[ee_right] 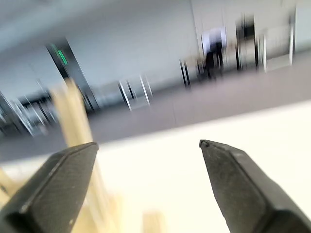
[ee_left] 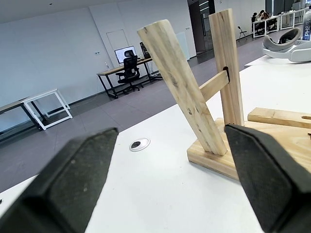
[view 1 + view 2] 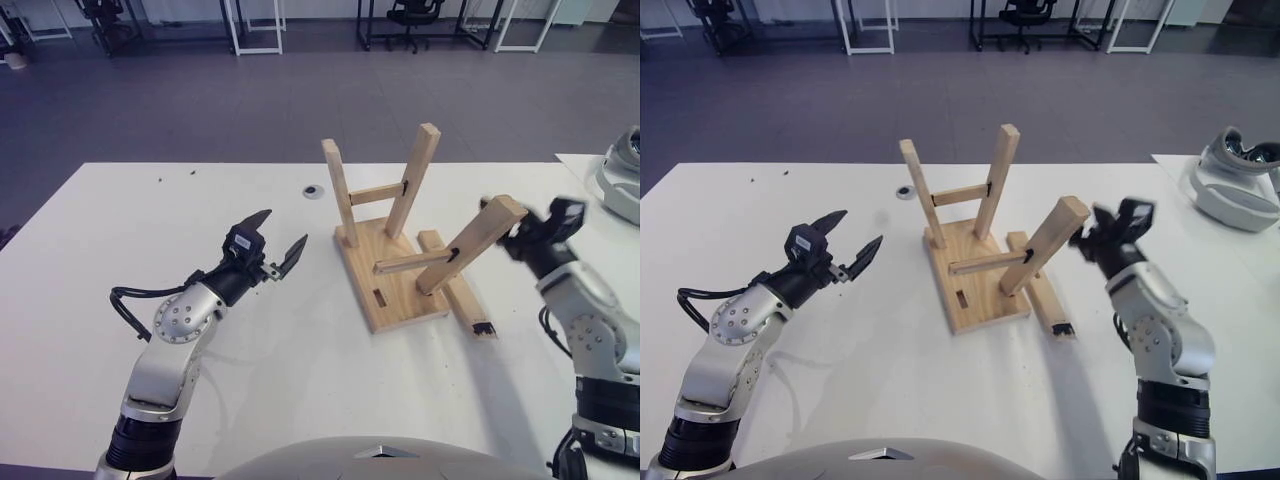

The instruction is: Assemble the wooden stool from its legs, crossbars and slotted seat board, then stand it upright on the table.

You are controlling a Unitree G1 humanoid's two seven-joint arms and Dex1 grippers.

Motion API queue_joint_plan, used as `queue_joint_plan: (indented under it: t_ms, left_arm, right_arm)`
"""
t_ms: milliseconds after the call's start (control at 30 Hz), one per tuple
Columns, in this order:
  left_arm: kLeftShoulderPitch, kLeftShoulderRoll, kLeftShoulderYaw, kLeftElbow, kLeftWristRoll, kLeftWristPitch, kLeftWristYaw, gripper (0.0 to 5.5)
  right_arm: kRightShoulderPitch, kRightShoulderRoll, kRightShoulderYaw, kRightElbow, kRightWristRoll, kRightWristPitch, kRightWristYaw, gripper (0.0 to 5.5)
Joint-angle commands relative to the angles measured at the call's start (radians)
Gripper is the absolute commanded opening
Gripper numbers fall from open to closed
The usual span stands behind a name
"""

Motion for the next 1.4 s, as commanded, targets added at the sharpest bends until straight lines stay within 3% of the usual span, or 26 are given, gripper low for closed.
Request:
queue_joint_plan:
  t_ms: [33, 433, 767, 1000, 1133, 1233, 1333, 1400]
  left_arm:
    - [-0.004, -0.002, 0.003, 0.002, 0.003, 0.003, 0.004, 4.01]
    - [-0.003, 0.005, -0.007, 0.005, 0.010, 0.009, -0.006, 4.01]
    - [-0.015, 0.012, -0.016, 0.010, 0.014, 0.014, -0.012, 4.01]
    - [-0.041, 0.050, 0.010, 0.011, 0.006, 0.020, -0.031, 4.01]
    - [-0.063, 0.065, 0.029, 0.012, 0.003, 0.023, -0.038, 4.01]
    - [-0.102, 0.072, 0.061, 0.012, -0.012, 0.025, -0.036, 4.01]
    - [-0.233, -0.007, 0.132, -0.100, -0.222, 0.098, 0.009, 4.01]
    - [-0.360, -0.078, 0.173, -0.159, -0.412, 0.146, 0.070, 4.01]
  right_arm:
    - [0.061, 0.010, 0.058, 0.000, -0.035, 0.063, 0.046, 3.90]
    - [0.080, -0.069, 0.198, -0.005, -0.266, 0.155, 0.110, 3.90]
    - [0.079, -0.104, 0.273, -0.012, -0.361, 0.224, 0.181, 2.07]
    - [0.081, -0.065, 0.296, -0.074, -0.352, 0.234, 0.230, 2.06]
    - [0.099, -0.035, 0.267, -0.148, -0.312, 0.290, 0.233, 2.06]
    - [0.077, 0.010, 0.162, -0.144, -0.291, 0.272, 0.183, 2.06]
    - [-0.048, -0.023, 0.029, -0.066, -0.332, 0.087, 0.151, 2.06]
    - [-0.173, -0.082, 0.002, -0.038, -0.373, -0.066, 0.187, 2.06]
